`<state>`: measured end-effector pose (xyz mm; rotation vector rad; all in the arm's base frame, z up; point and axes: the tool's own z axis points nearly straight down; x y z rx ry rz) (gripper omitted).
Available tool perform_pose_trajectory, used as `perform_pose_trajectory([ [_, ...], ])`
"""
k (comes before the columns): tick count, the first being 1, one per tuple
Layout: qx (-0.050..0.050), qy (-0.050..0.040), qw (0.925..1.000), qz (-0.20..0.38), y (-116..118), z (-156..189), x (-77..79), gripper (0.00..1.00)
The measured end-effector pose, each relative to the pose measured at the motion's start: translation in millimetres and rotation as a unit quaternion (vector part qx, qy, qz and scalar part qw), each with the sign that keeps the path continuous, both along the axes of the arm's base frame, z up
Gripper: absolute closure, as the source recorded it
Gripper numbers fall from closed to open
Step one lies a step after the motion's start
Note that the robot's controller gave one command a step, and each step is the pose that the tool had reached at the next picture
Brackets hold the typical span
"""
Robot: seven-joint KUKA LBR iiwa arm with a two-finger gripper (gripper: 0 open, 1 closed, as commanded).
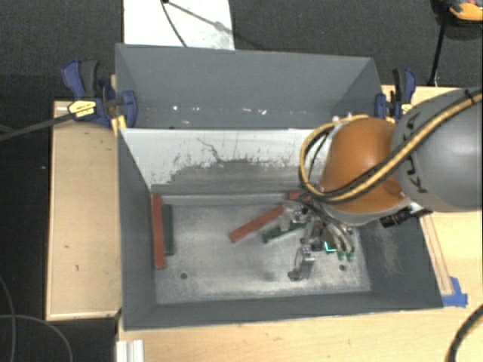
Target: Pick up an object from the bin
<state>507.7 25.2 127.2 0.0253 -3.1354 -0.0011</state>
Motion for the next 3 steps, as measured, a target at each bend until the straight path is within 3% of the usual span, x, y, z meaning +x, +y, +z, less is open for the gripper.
perform_pose_trajectory([
  [1, 0.000, -0.0040, 1.0000, 0.000, 0, 4, 2.1, 0.00],
  [2, 0.001, -0.0061, 0.9994, -0.036, -11, -13, 29.4, 0.00],
  [3, 0.000, -0.0047, 0.9992, -0.041, -1, -49, 46.2, 0.00],
])
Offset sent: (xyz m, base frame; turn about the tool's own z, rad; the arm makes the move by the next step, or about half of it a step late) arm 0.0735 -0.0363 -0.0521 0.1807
